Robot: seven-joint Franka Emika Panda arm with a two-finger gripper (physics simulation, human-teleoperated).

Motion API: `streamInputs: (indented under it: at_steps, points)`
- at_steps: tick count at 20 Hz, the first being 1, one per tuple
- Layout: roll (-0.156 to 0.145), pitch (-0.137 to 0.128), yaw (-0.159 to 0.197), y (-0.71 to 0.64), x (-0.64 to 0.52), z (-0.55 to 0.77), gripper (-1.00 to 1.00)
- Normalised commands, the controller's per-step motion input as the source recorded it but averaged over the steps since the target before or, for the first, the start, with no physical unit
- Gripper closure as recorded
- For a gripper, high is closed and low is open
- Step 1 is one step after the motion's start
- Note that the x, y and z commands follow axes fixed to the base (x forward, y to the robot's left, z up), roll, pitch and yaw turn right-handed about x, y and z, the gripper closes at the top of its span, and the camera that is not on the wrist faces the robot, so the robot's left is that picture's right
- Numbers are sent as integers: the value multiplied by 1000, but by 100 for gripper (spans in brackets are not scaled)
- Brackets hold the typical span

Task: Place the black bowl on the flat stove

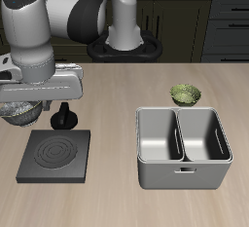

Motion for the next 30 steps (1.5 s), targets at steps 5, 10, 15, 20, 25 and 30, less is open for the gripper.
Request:
streamInputs:
  at_steps: [5,10,15,20,25,30]
  points:
    - [-13,12,-10,33,0,-156,100]
    - [-18,29,2,-78,41,-300,100]
    - [-15,48,-20,-2,3,-350,100]
    - [-6,31,-15,57,-9,-304,100]
    - [9,33,-11,94,0,-224,100]
    - [-2,74,-1,125,-22,-428,100]
